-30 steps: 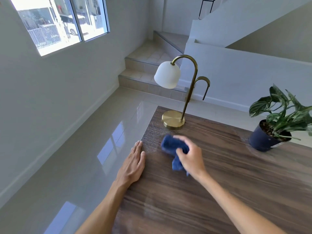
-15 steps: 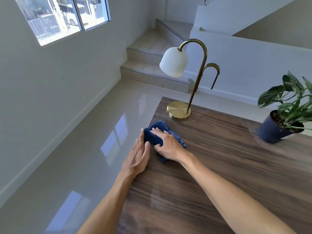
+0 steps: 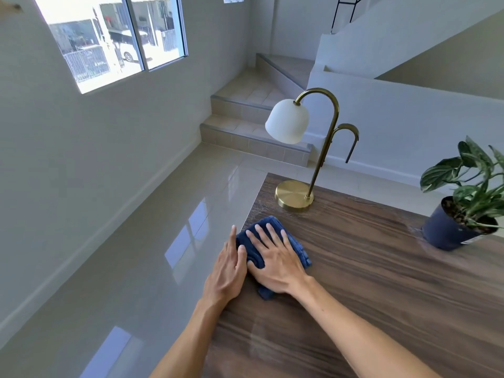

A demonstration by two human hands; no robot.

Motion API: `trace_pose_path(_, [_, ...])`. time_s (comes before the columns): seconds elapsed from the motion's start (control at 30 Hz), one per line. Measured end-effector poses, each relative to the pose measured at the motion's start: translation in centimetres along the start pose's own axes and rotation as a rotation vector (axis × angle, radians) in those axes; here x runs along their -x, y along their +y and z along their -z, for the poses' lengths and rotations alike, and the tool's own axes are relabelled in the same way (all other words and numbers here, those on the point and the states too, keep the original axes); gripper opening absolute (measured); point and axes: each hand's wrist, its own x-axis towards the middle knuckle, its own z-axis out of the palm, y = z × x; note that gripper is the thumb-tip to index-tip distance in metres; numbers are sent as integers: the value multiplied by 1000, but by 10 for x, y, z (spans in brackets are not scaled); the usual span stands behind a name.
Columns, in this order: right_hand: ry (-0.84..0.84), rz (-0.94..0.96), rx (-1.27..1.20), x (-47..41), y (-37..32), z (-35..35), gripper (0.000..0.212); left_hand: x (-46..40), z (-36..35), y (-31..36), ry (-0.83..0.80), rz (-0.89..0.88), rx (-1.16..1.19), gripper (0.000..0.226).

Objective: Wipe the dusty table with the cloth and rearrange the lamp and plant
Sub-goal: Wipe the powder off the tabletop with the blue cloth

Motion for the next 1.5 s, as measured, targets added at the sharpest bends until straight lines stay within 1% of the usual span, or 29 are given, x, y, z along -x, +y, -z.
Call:
trace_pose_path(0.1, [3,-36,25,-42,0,1,79,-5,-2,2,48,-26,10,59])
trace_pose_path(0.23, [33,-87,12,-86,-2,1,74,-9,-6,-1,48,-50,-17,59])
trace_pose_path(0.4, [49,-165,-1,-123,-3,3,88,-11,-8,-7,24,-35,-29,60])
trace_pose_path(0.5, [46,-175,9,-129,-1,5,87,-15,-8,-8,5,-54,-79,59])
trace_pose_path(0.67, [89,-152,-18,-98,5,0,81,-12,-7,-5,5,-33,-85,57])
trace_pose_path(0.8, [83,-129,-28,-60,16,1,78,-12,-5,-3,3,-26,-109,57])
trace_pose_path(1.0, [60,-121,-34,11,68,11,75,-4,-4,-4,-23,30,-168,57])
trace_pose_path(1.1, [58,-191,-54,32,107,24,74,-2,-4,-2,-29,23,-199,56])
trace_pose_path(1.2, [65,-312,-55,34,139,36,73,-1,-5,0,-33,29,-210,57])
trace_pose_path(1.4, [74,-539,-34,-13,173,50,63,-3,-8,-1,-19,4,-221,57])
trace_pose_path(1.5, [93,-587,-49,-38,182,56,58,-11,-10,-3,-22,-15,-246,59])
